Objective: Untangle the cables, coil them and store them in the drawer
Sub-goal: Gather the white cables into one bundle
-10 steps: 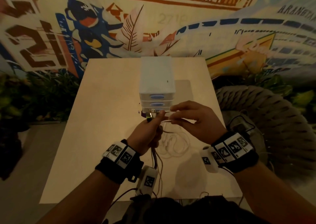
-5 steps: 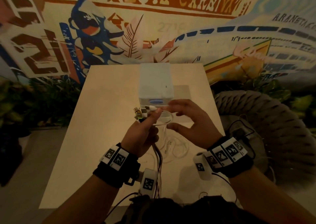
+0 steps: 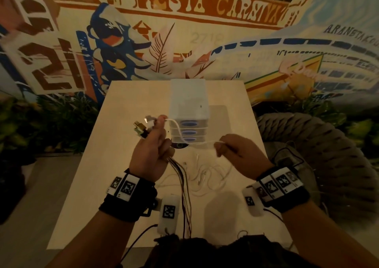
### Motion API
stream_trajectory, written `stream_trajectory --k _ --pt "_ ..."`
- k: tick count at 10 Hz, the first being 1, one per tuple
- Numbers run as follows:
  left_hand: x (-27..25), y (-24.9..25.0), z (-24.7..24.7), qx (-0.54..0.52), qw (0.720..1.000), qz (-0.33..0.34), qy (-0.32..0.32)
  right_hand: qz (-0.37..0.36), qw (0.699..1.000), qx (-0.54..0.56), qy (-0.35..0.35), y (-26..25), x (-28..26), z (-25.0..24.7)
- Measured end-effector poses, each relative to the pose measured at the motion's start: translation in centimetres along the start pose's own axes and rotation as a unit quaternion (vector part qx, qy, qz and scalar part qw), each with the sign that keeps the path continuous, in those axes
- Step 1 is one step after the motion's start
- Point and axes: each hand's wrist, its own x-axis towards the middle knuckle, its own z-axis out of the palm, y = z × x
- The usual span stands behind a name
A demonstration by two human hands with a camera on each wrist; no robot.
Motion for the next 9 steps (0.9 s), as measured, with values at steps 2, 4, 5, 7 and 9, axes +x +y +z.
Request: stream_trajectory --k 2,4,5,7,9 --pt "-0.4 1.4 -1.1 -0.021 0.999 -0.009 -0.041 0.054 0.995 -0.009 0.089 0.0 -1.7 -5.9" --pt "-0.9 2.1 -0.2 -0.015 0.998 0.021 -0.049 0.112 0.992 -0.037 0.036 2.0 -7.3 -5.6" --pt "-0.9 2.4 0.5 0.017 0.998 0.049 -0.039 0.156 0.987 0.023 -0.028 2.9 -11.2 -2.7" --pt "-0.9 2.5 2.3 -0.006 0.998 0.039 -0.040 0.307 0.931 0.149 -0.129 2.2 -16.2 3.5" --pt "-1.3 3.5 3.1 0.054 0.995 0.025 -0.080 0.367 0.914 0.116 -0.127 3.4 -19.6 7.4"
